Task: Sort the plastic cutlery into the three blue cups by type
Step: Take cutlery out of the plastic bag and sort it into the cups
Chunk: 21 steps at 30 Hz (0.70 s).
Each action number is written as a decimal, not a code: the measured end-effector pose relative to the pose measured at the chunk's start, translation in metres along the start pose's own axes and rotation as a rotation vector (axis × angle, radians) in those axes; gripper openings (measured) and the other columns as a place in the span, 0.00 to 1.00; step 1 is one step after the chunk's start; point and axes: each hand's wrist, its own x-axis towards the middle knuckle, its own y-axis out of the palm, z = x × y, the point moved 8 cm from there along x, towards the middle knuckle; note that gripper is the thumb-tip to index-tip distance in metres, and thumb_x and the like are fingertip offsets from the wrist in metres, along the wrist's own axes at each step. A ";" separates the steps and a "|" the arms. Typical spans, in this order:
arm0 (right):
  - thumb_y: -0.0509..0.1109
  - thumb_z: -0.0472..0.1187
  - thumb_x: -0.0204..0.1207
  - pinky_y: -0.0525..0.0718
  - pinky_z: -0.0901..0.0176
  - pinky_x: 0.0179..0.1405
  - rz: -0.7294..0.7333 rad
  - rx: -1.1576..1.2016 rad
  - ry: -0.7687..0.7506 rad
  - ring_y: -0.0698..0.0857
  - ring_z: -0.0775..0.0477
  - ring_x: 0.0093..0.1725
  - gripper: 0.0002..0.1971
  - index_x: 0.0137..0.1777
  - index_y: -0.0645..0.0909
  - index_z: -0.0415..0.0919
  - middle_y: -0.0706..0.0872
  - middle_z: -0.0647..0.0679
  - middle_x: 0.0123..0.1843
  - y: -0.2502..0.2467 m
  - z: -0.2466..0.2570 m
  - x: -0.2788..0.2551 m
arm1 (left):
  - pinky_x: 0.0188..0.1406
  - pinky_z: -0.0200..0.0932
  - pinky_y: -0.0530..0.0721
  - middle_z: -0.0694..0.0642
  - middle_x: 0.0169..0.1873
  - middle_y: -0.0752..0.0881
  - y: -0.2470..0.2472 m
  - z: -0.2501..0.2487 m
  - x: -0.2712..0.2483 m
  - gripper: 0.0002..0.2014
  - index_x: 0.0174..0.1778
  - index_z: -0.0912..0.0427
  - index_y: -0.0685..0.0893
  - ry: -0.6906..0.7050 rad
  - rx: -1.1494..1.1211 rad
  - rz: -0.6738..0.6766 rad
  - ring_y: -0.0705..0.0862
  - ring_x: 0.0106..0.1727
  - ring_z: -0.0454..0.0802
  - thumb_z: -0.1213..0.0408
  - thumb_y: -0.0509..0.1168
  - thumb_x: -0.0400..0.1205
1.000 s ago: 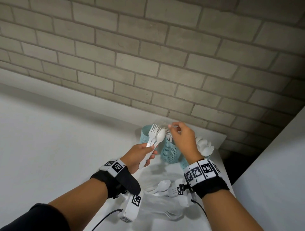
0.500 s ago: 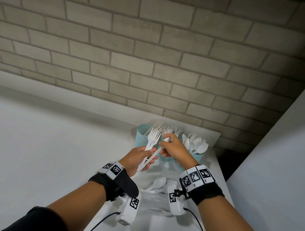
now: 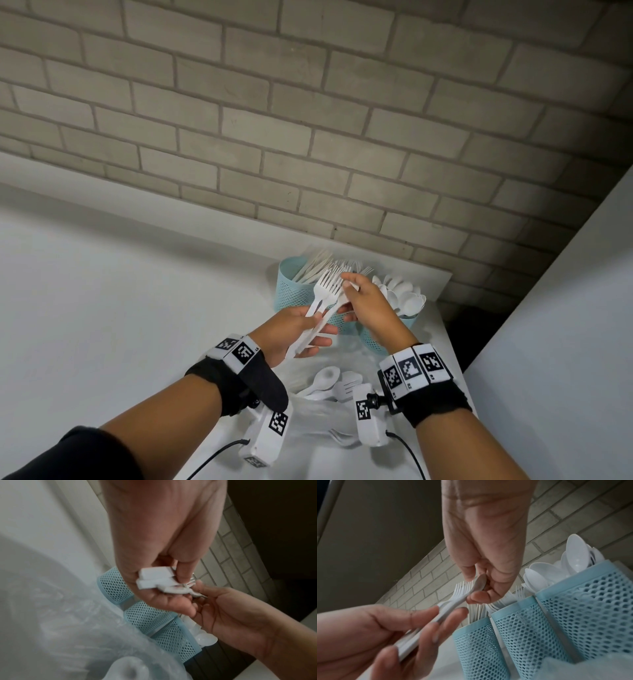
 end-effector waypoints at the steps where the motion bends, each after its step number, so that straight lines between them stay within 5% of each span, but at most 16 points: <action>1: 0.58 0.40 0.84 0.81 0.66 0.32 0.004 -0.018 -0.015 0.82 0.54 0.35 0.13 0.67 0.73 0.45 0.84 0.45 0.49 0.000 0.000 0.000 | 0.32 0.35 0.82 0.54 0.46 0.90 0.003 0.000 0.000 0.10 0.58 0.54 0.80 -0.006 -0.005 0.013 0.88 0.38 0.45 0.62 0.53 0.88; 6: 0.67 0.35 0.79 0.80 0.71 0.26 -0.016 -0.073 -0.042 0.82 0.55 0.34 0.17 0.67 0.73 0.43 0.85 0.45 0.50 -0.010 -0.008 -0.001 | 0.27 0.34 0.78 0.56 0.43 0.89 0.014 0.004 0.004 0.10 0.52 0.54 0.79 -0.002 0.033 0.057 0.86 0.31 0.44 0.61 0.53 0.88; 11: 0.68 0.36 0.78 0.75 0.75 0.19 -0.288 -0.031 -0.139 0.82 0.48 0.40 0.14 0.63 0.77 0.41 0.84 0.42 0.52 -0.060 0.003 0.005 | 0.36 0.36 0.84 0.55 0.44 0.89 0.018 0.002 0.010 0.11 0.52 0.55 0.79 0.013 0.057 0.065 0.88 0.37 0.47 0.58 0.52 0.88; 17: 0.64 0.38 0.81 0.73 0.70 0.37 -0.909 -0.106 -0.436 0.81 0.49 0.41 0.09 0.59 0.80 0.39 0.85 0.43 0.48 -0.137 0.043 -0.039 | 0.22 0.30 0.70 0.53 0.40 0.86 0.012 0.000 0.014 0.12 0.55 0.57 0.79 0.017 0.073 -0.010 0.76 0.27 0.41 0.58 0.52 0.88; 21: 0.61 0.41 0.83 0.73 0.61 0.43 -0.965 -0.375 -0.513 0.85 0.39 0.47 0.12 0.56 0.83 0.36 0.88 0.39 0.48 -0.133 0.038 -0.042 | 0.18 0.29 0.61 0.51 0.34 0.79 0.008 0.003 0.017 0.13 0.59 0.58 0.80 -0.002 0.060 -0.039 0.66 0.25 0.40 0.59 0.52 0.88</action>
